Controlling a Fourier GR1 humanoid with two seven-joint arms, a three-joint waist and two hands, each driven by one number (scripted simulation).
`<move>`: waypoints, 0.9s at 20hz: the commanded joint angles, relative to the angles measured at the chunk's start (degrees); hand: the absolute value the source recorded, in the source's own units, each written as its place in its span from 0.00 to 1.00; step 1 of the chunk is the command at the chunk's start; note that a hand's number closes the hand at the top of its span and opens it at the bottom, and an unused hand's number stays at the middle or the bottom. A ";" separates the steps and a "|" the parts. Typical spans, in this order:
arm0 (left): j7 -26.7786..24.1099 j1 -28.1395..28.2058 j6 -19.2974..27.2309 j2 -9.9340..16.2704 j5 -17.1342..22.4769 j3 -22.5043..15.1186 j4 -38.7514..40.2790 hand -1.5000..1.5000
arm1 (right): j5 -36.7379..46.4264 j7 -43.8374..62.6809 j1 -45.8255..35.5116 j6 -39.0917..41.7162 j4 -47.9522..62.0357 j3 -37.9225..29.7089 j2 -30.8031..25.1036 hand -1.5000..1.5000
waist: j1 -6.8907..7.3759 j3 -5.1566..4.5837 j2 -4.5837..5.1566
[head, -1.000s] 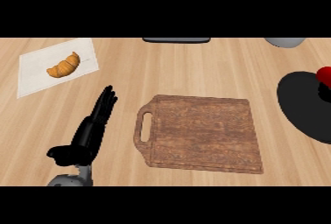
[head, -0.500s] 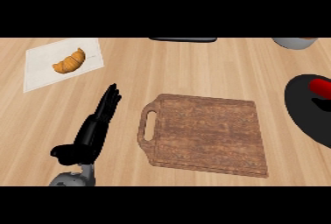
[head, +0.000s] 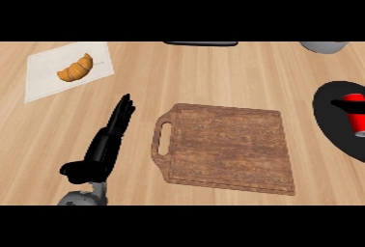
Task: Pick the can from the cutting board and place it in the pan
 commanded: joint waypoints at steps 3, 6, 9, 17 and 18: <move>0.62 -0.71 0.49 -0.24 0.34 1.27 1.09 0.50 | -8.47 -9.12 0.09 3.48 0.71 -7.59 -1.87 0.00 | -1.60 -0.12 -0.50; 0.72 0.02 -0.77 1.17 1.44 2.56 0.40 0.50 | -12.11 -10.09 1.14 9.40 2.01 -10.40 -4.51 0.00 | -1.96 -0.17 -0.73; 2.53 0.18 -0.02 0.40 0.86 1.73 -0.24 0.50 | -15.32 -11.87 4.83 17.54 3.32 -12.55 -7.31 0.00 | -2.42 -0.19 -0.95; 0.61 2.34 -1.40 1.93 1.26 3.04 -1.57 0.50 | -19.03 -18.39 13.84 37.06 3.87 -12.75 -12.38 0.00 | -2.63 -0.25 -1.09; -0.94 3.51 -1.11 1.32 0.81 2.46 -1.91 0.50 | -18.38 -20.39 14.44 36.31 4.42 -11.74 -10.61 0.00 | -2.24 -0.22 -0.98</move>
